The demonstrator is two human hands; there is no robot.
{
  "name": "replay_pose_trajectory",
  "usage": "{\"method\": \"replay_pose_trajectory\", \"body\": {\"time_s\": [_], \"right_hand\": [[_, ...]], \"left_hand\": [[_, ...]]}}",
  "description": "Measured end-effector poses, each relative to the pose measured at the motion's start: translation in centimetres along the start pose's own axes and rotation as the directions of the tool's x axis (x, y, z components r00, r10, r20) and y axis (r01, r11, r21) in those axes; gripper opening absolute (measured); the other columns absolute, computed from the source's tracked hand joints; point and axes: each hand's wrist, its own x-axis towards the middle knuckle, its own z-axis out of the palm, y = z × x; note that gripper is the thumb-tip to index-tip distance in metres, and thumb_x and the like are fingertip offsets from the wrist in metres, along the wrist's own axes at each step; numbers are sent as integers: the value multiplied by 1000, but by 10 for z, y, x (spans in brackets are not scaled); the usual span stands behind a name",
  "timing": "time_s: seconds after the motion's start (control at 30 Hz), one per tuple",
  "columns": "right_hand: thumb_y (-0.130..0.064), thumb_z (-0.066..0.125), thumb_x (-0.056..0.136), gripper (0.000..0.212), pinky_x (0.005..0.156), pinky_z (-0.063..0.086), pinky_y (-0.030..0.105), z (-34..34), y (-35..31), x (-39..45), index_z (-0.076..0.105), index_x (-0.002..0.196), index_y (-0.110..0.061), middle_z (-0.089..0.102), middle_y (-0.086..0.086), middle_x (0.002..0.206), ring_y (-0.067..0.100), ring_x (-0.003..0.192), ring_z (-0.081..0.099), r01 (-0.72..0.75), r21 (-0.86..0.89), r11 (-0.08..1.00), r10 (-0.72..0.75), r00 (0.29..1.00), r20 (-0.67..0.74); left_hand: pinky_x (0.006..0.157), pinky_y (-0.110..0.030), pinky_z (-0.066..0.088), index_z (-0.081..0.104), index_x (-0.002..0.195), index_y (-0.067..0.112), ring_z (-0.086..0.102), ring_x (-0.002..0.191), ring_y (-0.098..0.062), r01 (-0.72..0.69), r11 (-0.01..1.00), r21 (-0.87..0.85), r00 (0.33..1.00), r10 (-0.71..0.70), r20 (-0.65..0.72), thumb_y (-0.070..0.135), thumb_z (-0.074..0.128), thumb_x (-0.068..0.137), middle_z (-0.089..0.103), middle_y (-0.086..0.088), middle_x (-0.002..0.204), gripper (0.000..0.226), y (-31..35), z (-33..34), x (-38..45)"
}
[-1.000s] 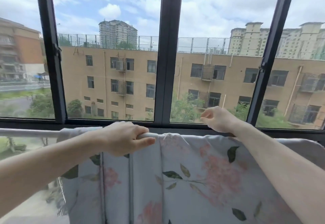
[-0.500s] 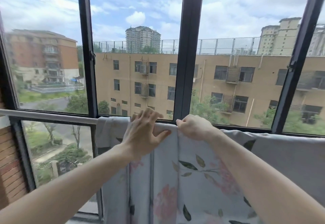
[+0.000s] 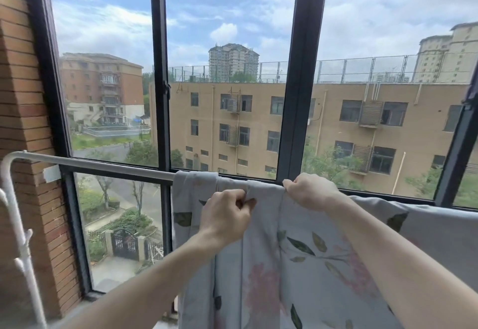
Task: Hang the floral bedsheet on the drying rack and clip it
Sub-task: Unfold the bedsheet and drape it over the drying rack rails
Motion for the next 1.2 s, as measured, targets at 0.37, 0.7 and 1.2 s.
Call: {"method": "replay_pose_trajectory", "body": {"time_s": [0.37, 0.7, 1.2], "right_hand": [[-52, 25, 99, 42, 107, 42, 49, -25, 3, -1, 63, 107, -37, 63, 3, 133, 26, 114, 59, 111, 164, 980, -151, 955, 256], [-25, 48, 98, 25, 83, 50, 33, -30, 20, 6, 69, 108, -13, 68, 8, 116, 26, 95, 65, 125, -86, 988, -86, 926, 367], [-53, 74, 82, 34, 63, 48, 25, -18, 37, 33, 70, 85, -19, 70, -3, 95, 13, 76, 64, -89, 62, 994, 64, 942, 328]], "left_hand": [[66, -29, 40, 64, 66, 18, 62, 76, -24, 49, 998, -39, 966, -57, -251, 34, 62, 100, 67, 3, 69, 37, -16, -111, 123], [73, -29, 52, 75, 106, 17, 67, 92, -19, 190, 922, 337, 887, -308, 344, 57, 63, 95, 73, -2, 105, 43, -23, -47, 140], [108, -34, 42, 57, 142, 5, 56, 133, -26, 129, 919, 374, 744, -339, 576, 22, 32, 113, 57, -13, 146, 42, -30, -51, 135]]}}
